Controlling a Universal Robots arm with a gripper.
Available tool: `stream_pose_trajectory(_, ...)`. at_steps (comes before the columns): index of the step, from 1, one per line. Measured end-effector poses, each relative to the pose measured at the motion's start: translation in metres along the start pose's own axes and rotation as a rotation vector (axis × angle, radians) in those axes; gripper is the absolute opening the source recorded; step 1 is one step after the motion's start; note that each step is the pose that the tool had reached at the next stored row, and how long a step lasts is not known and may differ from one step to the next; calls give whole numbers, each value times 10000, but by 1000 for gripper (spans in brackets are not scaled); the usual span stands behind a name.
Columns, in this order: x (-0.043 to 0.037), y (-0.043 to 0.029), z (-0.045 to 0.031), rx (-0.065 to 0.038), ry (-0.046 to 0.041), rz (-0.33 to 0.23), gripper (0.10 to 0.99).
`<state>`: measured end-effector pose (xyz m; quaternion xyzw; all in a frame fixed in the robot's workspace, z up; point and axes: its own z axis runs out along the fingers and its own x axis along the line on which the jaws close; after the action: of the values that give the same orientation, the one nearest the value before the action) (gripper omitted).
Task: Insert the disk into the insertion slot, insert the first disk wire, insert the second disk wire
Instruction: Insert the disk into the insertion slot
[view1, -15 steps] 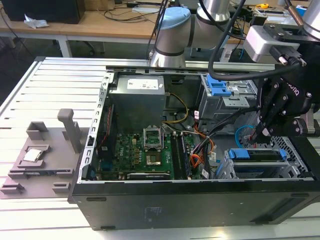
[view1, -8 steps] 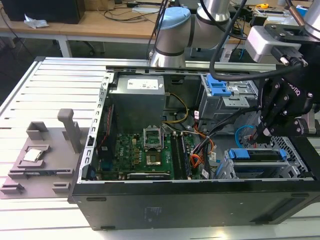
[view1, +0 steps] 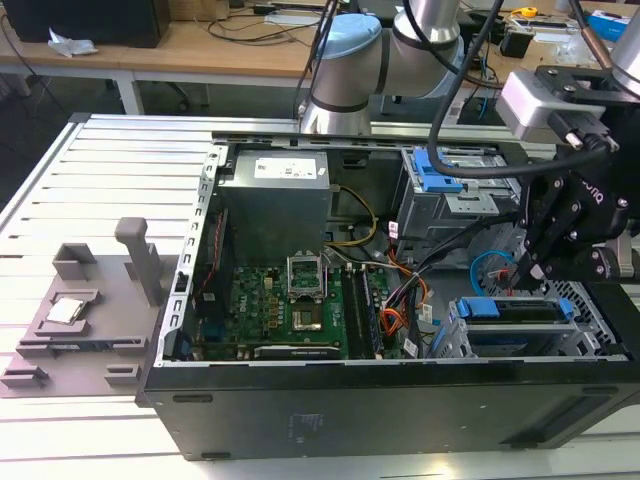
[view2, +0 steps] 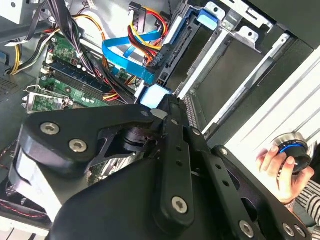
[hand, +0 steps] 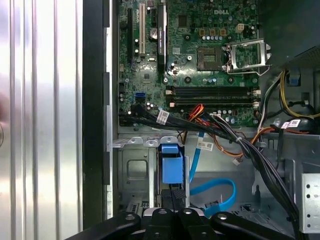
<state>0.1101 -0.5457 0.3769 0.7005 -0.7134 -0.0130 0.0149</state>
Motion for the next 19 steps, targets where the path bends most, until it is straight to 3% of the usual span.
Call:
stream_pose_trajectory(9,0,-5,109,0,1,0,106)
stream_pose_trajectory(19,0,-5,113,0,0,0,106)
